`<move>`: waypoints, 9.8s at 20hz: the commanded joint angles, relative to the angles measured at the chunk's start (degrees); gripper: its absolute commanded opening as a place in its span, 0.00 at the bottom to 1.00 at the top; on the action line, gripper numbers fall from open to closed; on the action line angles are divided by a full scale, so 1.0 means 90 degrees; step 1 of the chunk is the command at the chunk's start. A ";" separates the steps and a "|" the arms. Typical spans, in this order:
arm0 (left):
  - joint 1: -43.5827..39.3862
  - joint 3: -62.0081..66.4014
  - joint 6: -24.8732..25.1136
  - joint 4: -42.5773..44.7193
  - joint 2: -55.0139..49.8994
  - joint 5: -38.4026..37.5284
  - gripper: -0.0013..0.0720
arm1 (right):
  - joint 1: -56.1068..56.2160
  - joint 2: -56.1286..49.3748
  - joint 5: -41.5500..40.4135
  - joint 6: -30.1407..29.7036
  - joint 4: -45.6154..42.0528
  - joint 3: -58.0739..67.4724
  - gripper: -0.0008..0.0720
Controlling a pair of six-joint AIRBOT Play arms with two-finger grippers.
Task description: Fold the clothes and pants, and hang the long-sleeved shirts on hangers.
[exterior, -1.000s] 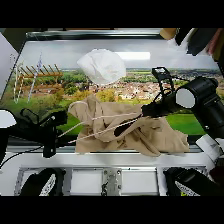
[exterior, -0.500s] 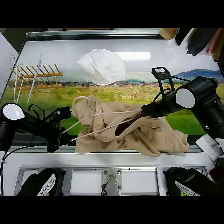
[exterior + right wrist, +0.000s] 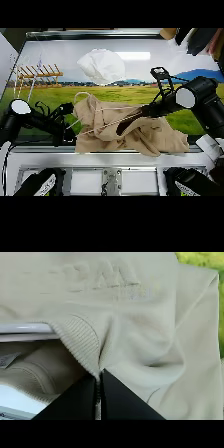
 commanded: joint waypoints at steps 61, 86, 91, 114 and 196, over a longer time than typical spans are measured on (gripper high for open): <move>-0.1083 0.0000 0.0316 -0.1003 -0.0583 0.1183 0.05 | 0.2307 -0.0403 -0.3470 -0.0189 0.1739 0.0648 0.90; -0.1086 0.1324 0.0318 -0.1003 -0.2001 0.0590 0.04 | -0.1651 0.0607 0.0168 -0.3062 0.2747 0.0760 0.68; -0.1083 0.1324 0.0318 -0.1003 -0.2001 0.0597 0.04 | -0.0741 0.0532 -0.0444 -0.0843 0.0665 0.0760 0.68; -0.1086 0.1324 0.0325 -0.1001 -0.2001 0.0707 0.04 | 0.1579 -0.0729 -0.0478 0.2535 -0.2557 0.0760 0.50; -0.1758 0.1324 0.0911 -0.1054 -0.2004 0.1018 0.05 | -0.0673 0.0362 -0.0044 -0.3721 0.3548 0.1039 0.75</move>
